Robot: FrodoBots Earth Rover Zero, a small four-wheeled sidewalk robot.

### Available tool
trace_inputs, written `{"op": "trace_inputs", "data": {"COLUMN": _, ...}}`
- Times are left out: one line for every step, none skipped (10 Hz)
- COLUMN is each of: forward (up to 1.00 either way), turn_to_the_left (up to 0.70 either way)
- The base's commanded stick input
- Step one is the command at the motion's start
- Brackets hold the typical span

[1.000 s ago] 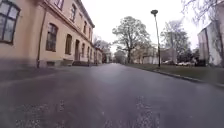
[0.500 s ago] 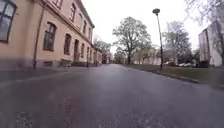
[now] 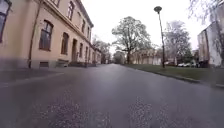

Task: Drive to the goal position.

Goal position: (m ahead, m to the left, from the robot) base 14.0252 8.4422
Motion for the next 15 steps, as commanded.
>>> {"op": "trace_inputs", "data": {"forward": 1.00, "turn_to_the_left": 0.00}}
{"op": "trace_inputs", "data": {"forward": 1.00, "turn_to_the_left": 0.00}}
{"op": "trace_inputs", "data": {"forward": 1.00, "turn_to_the_left": 0.00}}
{"op": "trace_inputs", "data": {"forward": 1.00, "turn_to_the_left": 0.00}}
{"op": "trace_inputs", "data": {"forward": 1.00, "turn_to_the_left": 0.00}}
{"op": "trace_inputs", "data": {"forward": 1.00, "turn_to_the_left": 0.40}}
{"op": "trace_inputs", "data": {"forward": 1.00, "turn_to_the_left": 0.08}}
{"op": "trace_inputs", "data": {"forward": 1.00, "turn_to_the_left": 0.00}}
{"op": "trace_inputs", "data": {"forward": 1.00, "turn_to_the_left": 0.00}}
{"op": "trace_inputs", "data": {"forward": 1.00, "turn_to_the_left": 0.00}}
{"op": "trace_inputs", "data": {"forward": 1.00, "turn_to_the_left": 0.00}}
{"op": "trace_inputs", "data": {"forward": 1.00, "turn_to_the_left": 0.00}}
{"op": "trace_inputs", "data": {"forward": 1.00, "turn_to_the_left": 0.00}}
{"op": "trace_inputs", "data": {"forward": 1.00, "turn_to_the_left": 0.00}}
{"op": "trace_inputs", "data": {"forward": 1.00, "turn_to_the_left": 0.00}}
